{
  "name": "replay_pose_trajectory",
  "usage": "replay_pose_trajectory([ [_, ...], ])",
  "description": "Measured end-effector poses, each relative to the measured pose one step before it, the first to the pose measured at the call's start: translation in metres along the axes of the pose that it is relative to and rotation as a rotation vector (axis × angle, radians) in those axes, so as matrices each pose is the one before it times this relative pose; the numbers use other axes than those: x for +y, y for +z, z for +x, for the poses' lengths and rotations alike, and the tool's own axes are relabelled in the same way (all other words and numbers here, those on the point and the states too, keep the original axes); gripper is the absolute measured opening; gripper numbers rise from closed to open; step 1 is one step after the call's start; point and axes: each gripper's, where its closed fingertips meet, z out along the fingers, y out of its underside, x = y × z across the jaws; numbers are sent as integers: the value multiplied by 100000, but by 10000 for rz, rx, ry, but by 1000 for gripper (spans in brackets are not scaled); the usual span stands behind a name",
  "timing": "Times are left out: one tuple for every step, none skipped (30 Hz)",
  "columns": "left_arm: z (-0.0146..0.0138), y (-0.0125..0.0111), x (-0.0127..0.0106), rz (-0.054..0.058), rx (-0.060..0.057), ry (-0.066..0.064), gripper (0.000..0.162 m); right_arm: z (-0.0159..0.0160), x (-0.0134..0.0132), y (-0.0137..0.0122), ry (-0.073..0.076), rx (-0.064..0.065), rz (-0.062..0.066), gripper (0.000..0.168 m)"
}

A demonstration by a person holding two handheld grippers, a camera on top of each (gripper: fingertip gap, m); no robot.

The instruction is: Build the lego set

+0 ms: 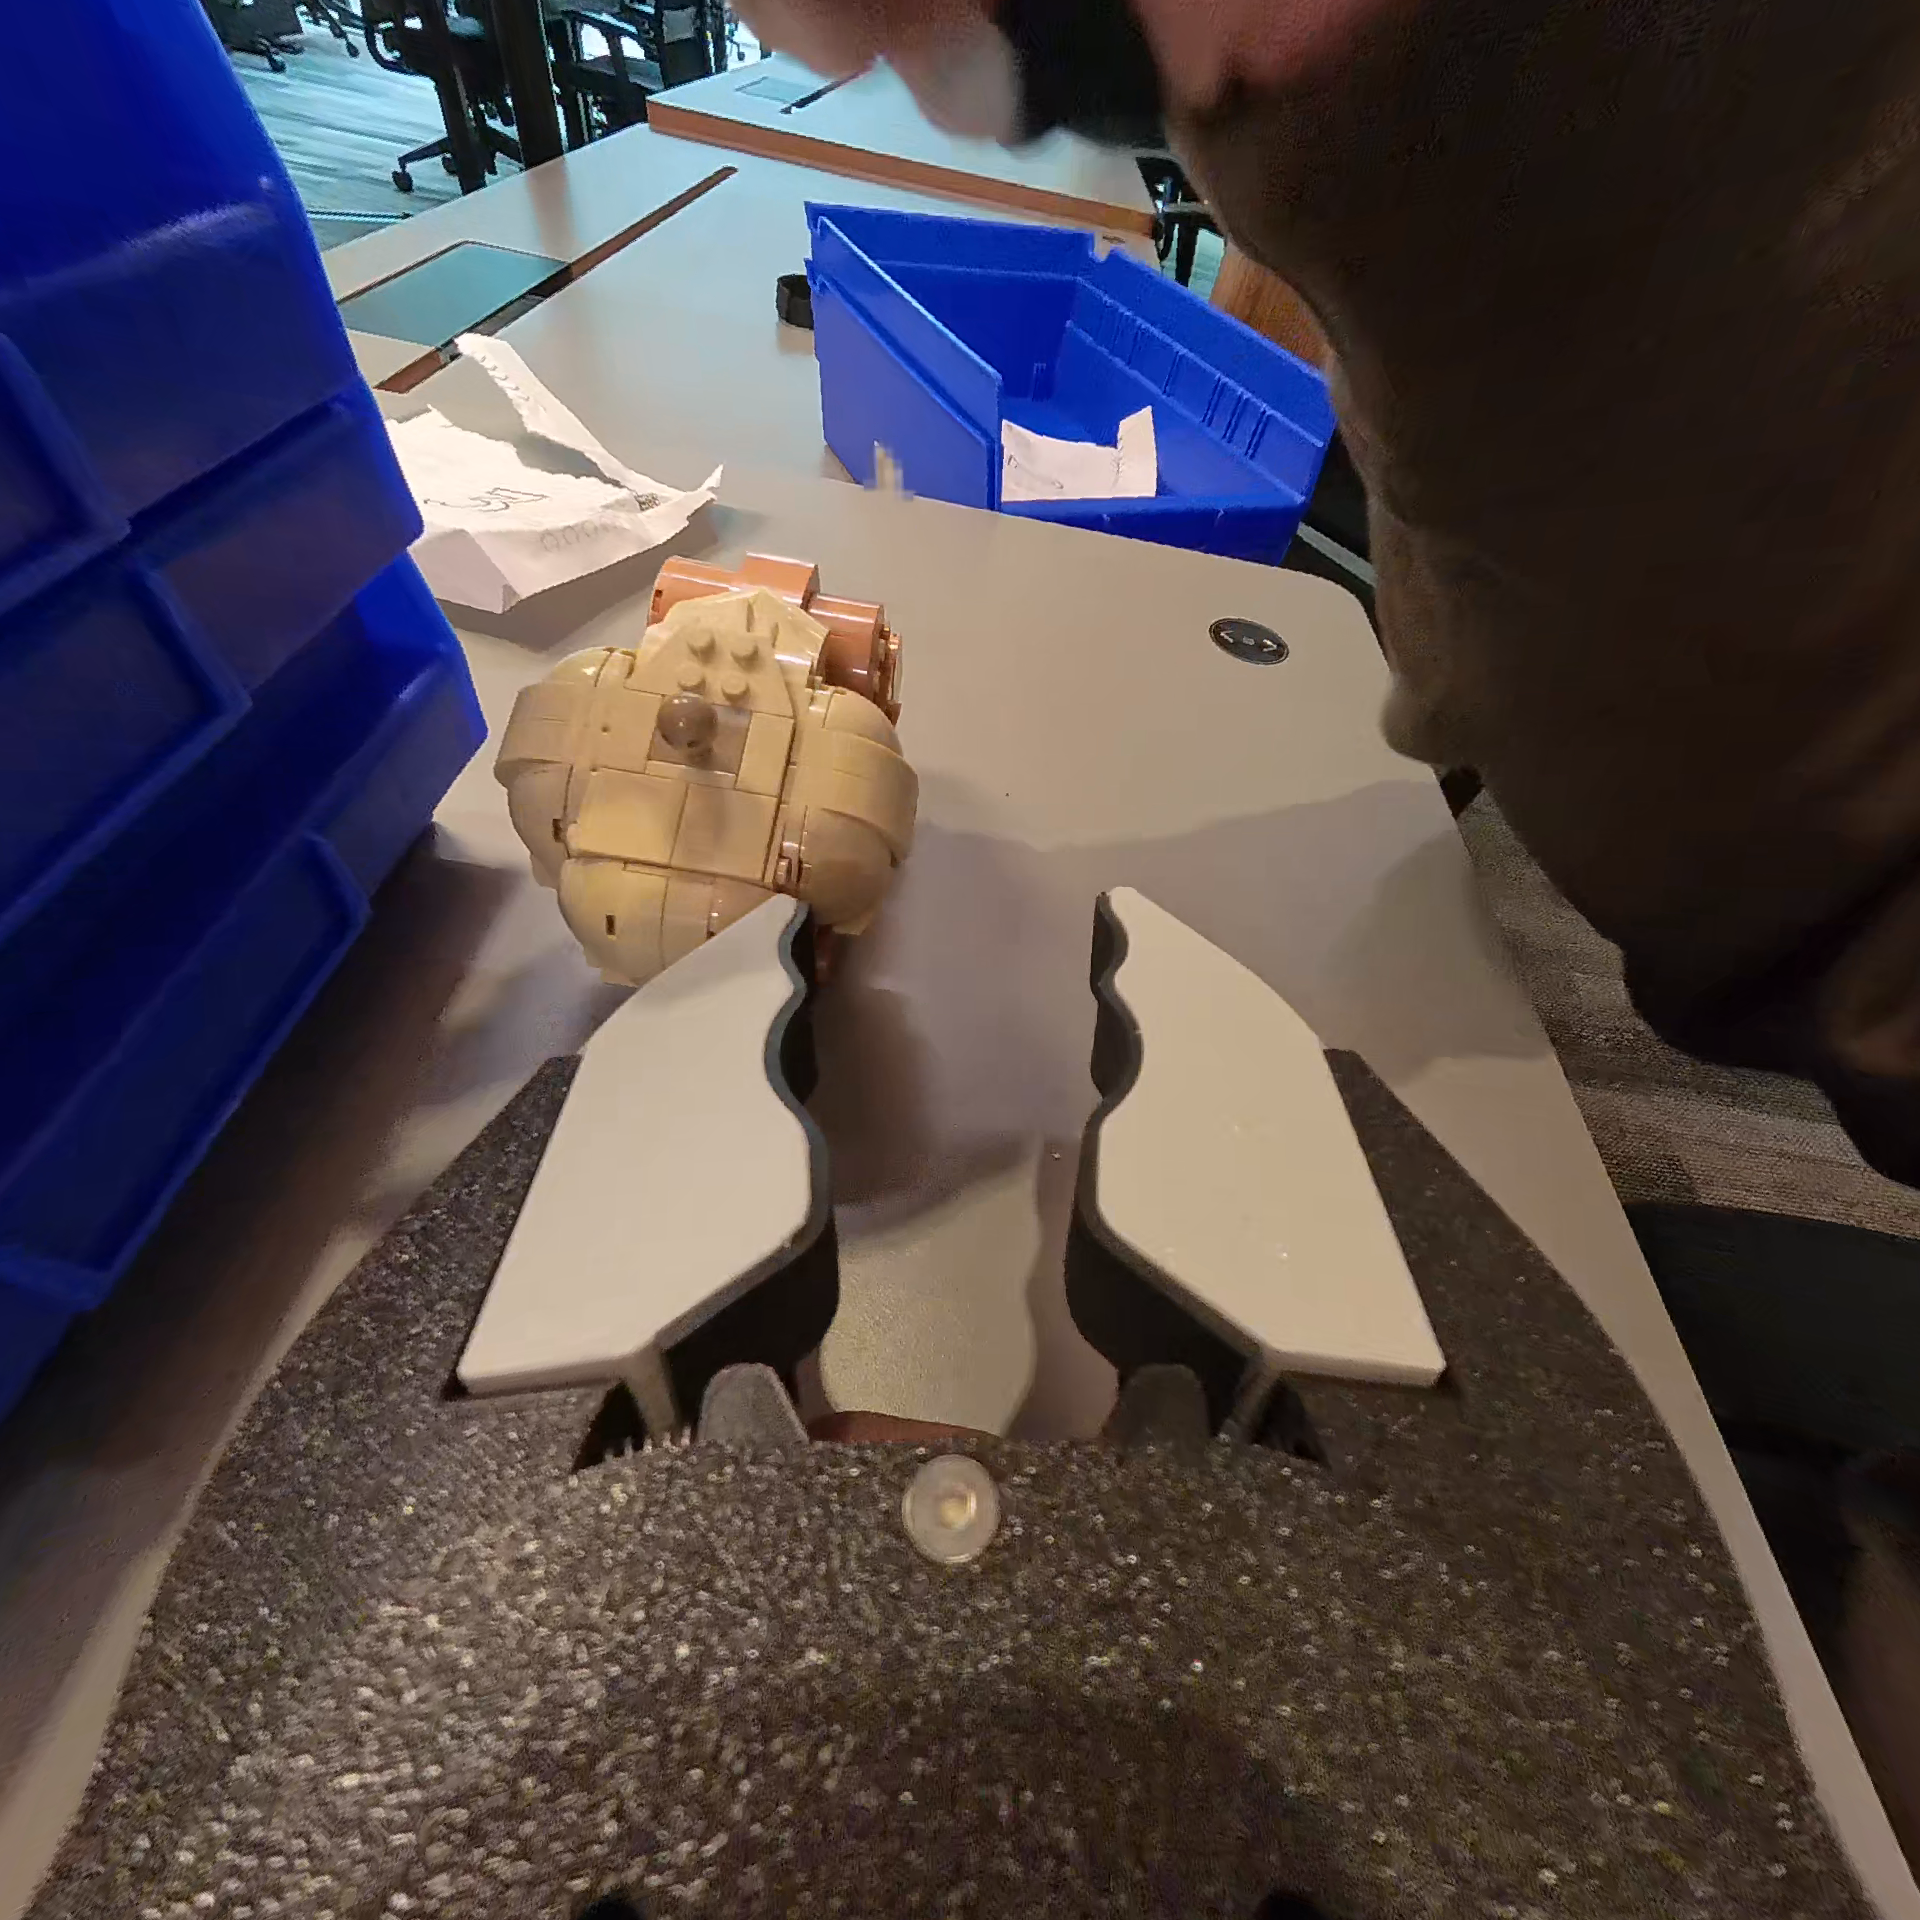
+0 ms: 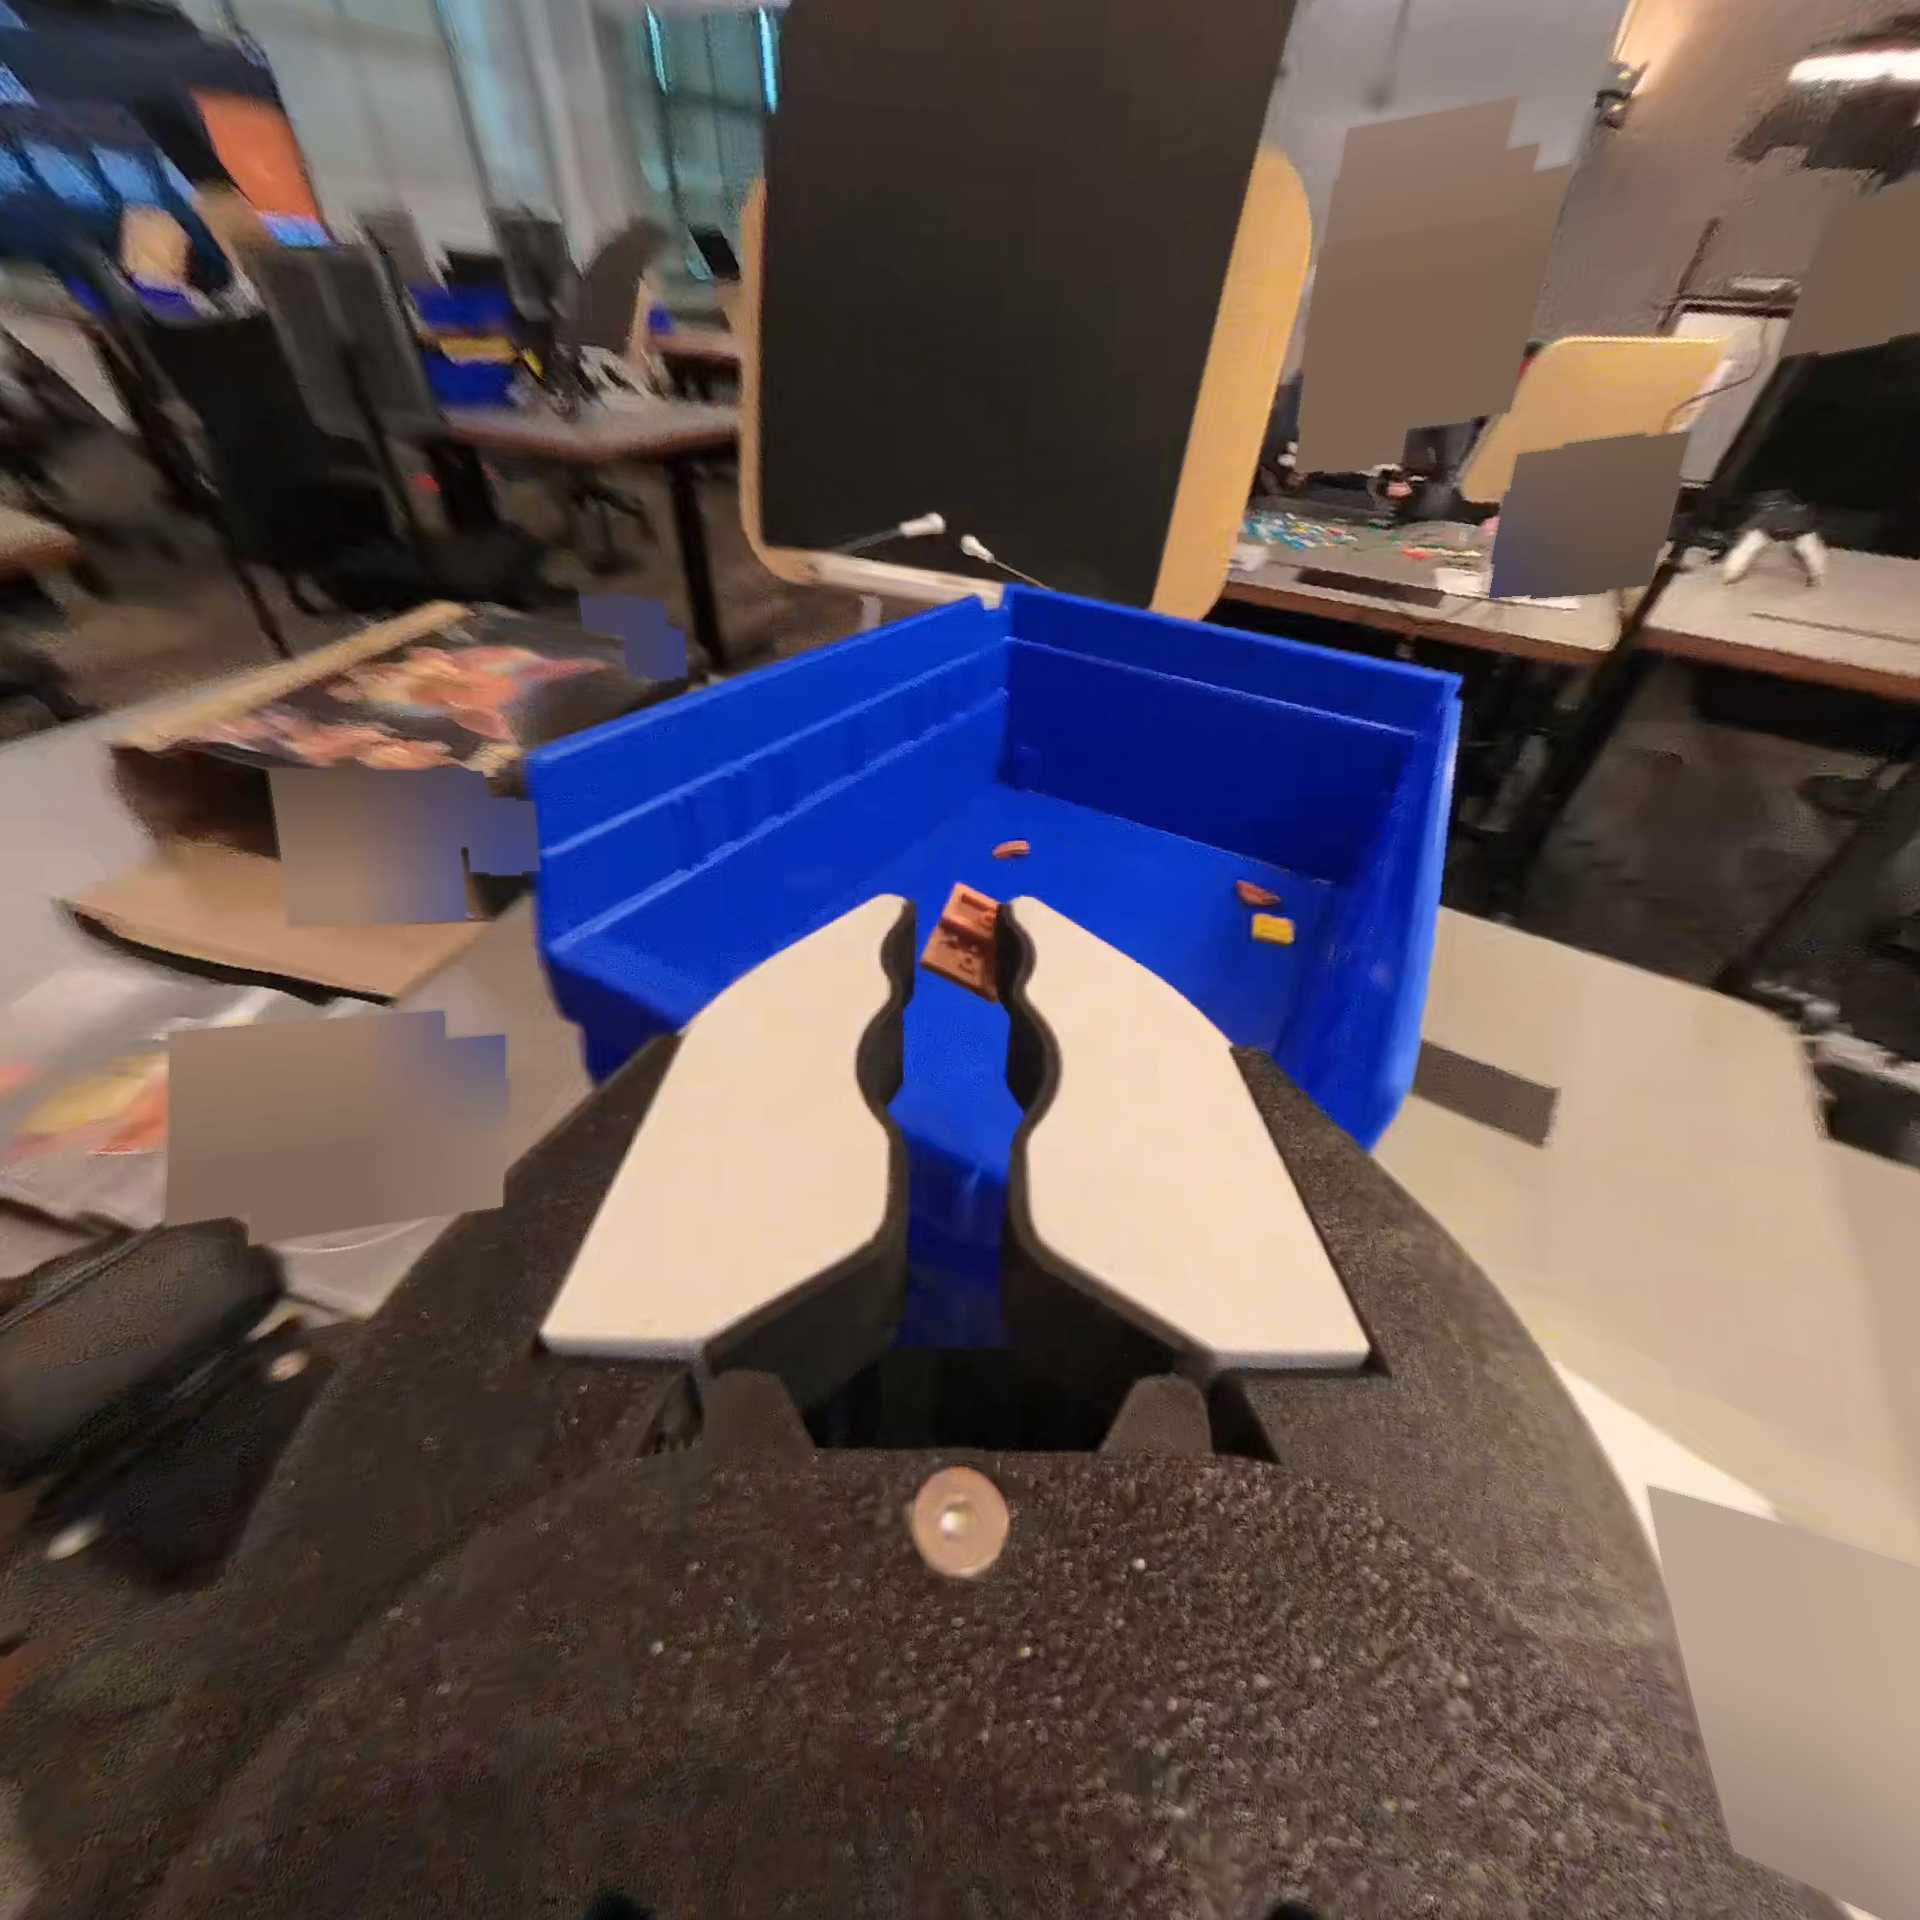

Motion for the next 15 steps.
replay_pose_trajectory([
  [10,-19,22,-9,21,-14,51,138,69,1224,-323,185,-455,23],
  [-41,-31,29,-18,5,-34,51,-25,263,838,-186,80,-368,31],
  [-111,-64,21,-6,-27,-40,51,-152,284,331,-182,31,-116,38],
  [-94,-93,5,13,-24,-21,51,-111,307,-179,-168,78,100,40],
  [-115,-124,-5,21,-25,6,51,81,467,-572,-123,168,177,39],
  [-156,-123,2,16,-50,29,51,169,564,-885,-92,166,233,39],
  [-163,-120,-27,26,-58,58,51,203,703,-1153,-58,110,232,38],
  [-198,-101,-33,27,-72,101,52,411,956,-1328,-12,176,133,36],
  [-231,-69,-41,18,-99,144,52,676,1195,-1415,-15,279,11,35],
  [-229,-33,-46,16,-108,190,52,765,1419,-1415,-47,276,-69,35],
  [-237,6,-53,10,-112,220,53,730,1630,-1363,-21,213,-140,34],
  [-226,35,-35,-15,-120,231,54,688,1871,-1203,31,164,-253,32],
  [-230,62,-8,-61,-118,236,55,632,2133,-980,31,127,-396,32],
  [-209,100,-28,-87,-100,248,57,646,2363,-728,-2,175,-533,32],
  [-253,116,-68,-89,-115,241,59,601,2372,-487,-7,211,-595,33],
])
